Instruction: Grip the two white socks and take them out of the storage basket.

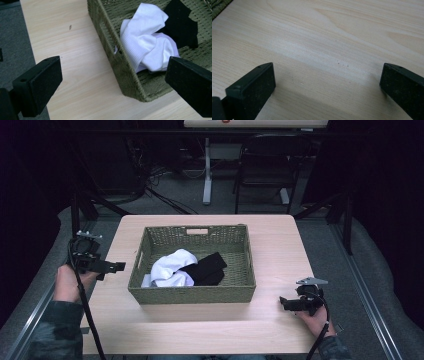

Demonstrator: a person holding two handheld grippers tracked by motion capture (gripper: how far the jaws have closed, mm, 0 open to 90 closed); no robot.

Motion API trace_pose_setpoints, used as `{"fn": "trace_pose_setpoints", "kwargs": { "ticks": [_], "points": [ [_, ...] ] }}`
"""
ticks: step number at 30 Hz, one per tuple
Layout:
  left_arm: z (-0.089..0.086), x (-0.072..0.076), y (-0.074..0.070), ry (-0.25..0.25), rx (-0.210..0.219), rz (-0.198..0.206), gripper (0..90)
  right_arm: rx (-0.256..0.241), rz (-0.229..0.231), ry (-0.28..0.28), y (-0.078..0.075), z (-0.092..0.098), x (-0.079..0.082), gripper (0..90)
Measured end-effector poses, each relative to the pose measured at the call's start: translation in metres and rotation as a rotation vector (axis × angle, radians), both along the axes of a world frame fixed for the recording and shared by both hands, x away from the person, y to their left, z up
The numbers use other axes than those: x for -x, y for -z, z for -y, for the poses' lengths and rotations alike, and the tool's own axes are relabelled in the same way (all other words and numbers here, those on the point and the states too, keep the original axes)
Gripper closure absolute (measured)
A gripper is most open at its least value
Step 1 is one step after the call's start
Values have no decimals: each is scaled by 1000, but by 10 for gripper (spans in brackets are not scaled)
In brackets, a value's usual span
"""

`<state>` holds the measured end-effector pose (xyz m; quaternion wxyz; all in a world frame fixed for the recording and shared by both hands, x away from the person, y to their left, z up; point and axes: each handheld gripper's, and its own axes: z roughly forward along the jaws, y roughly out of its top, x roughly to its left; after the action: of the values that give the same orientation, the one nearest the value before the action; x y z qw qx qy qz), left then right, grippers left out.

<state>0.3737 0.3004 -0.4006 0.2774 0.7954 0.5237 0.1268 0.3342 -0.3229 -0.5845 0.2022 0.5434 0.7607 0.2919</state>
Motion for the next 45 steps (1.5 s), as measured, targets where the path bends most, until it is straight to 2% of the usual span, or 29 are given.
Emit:
{"fn": "trace_pose_setpoints", "kwargs": {
  "ticks": [9, 17, 22, 24, 29, 32, 38, 45],
  "points": [
    [20, -22, -12, 55, -16, -14, 11, 0, -1, -1, 0, 0, 0, 0],
    [51, -46, -13, 131, -57, -56, 13, 0, 1, 0, 0, 0, 0, 0],
    [72, -62, -10, 187, -60, -90, 15, 0, -1, -4, 0, 0, 0, 0],
    [79, -69, -7, 216, -47, -111, 14, 0, 0, -4, 0, 0, 0, 0],
    [96, -82, 3, 244, -77, -142, 11, 0, 2, -3, 0, 0, 0, 0],
    [101, -87, 9, 249, -69, -154, 11, 1, 0, -4, 0, 0, 0, 0],
    [113, -98, 24, 253, -89, -177, 14, 0, 0, -5, 0, 0, 0, 0],
    [124, -110, 44, 250, -108, -237, 26, 0, 1, -4, 0, 0, 0, 0]
  ]
}}
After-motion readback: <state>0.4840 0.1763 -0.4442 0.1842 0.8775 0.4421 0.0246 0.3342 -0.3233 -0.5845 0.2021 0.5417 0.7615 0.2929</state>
